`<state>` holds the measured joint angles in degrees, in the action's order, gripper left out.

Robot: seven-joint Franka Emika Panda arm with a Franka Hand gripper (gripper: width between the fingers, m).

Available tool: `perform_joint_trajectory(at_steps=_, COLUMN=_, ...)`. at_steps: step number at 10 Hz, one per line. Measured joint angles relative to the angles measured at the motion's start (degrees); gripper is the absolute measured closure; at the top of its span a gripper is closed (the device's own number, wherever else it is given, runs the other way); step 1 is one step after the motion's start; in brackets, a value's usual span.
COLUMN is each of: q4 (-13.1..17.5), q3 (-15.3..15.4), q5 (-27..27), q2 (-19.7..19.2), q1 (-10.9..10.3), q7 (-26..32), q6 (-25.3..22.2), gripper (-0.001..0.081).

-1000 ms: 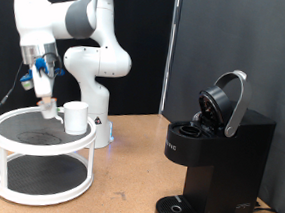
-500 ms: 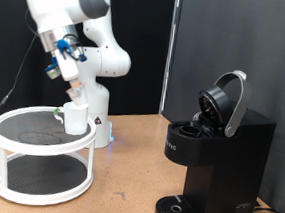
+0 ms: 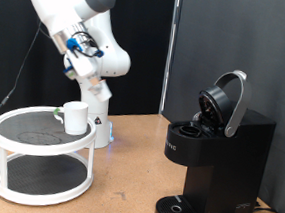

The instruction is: Make a cup of coffee with the keurig machine

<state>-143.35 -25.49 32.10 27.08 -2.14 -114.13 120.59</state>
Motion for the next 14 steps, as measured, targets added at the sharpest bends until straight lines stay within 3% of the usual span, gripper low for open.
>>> perform_joint_trajectory(at_steps=3, q4=2.34, q3=0.98, q5=7.17, q2=-0.97, q1=-4.23, q7=-0.95, q6=-1.29, gripper=0.0404)
perform_joint_trajectory(at_steps=5, q4=3.21, q3=3.69, q5=7.61, q2=-1.52, q1=-4.82, q7=-5.02, q6=1.5, gripper=0.0404)
perform_joint_trajectory(at_steps=6, q4=3.14, q3=3.49, q5=7.61, q2=-1.51, q1=-4.8, q7=-4.45, q6=1.21, gripper=0.0404)
perform_joint_trajectory(at_steps=8, q4=3.43, q3=3.37, q5=13.04, q2=-2.18, q1=-6.03, q7=-3.98, q6=1.04, gripper=0.0404)
perform_joint_trajectory(at_steps=14, q4=10.27, q3=7.06, q5=14.46, q2=-8.99, q1=-10.84, q7=-5.58, q6=-2.61, gripper=0.0404)
